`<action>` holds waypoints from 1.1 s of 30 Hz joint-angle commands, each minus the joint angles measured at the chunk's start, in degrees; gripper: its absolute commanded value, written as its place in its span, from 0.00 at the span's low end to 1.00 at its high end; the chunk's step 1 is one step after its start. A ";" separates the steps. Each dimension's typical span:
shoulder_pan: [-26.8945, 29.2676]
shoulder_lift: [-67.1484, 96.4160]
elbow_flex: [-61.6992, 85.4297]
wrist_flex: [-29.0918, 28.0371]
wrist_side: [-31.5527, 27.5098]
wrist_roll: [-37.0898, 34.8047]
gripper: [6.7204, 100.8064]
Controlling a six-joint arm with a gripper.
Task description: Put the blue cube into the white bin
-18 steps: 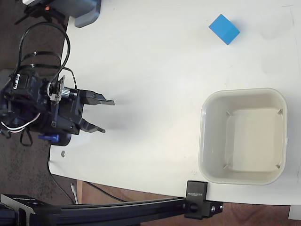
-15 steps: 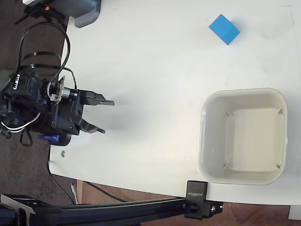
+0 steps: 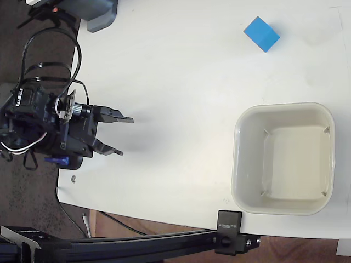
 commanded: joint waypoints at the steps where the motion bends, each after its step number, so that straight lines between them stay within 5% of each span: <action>1: 0.35 1.32 -1.32 -0.79 -0.53 -0.09 0.99; 26: 0.26 1.32 -1.85 -0.62 -0.18 0.00 0.99; 33: 4.22 -8.70 -14.41 -3.52 -7.29 -7.73 0.99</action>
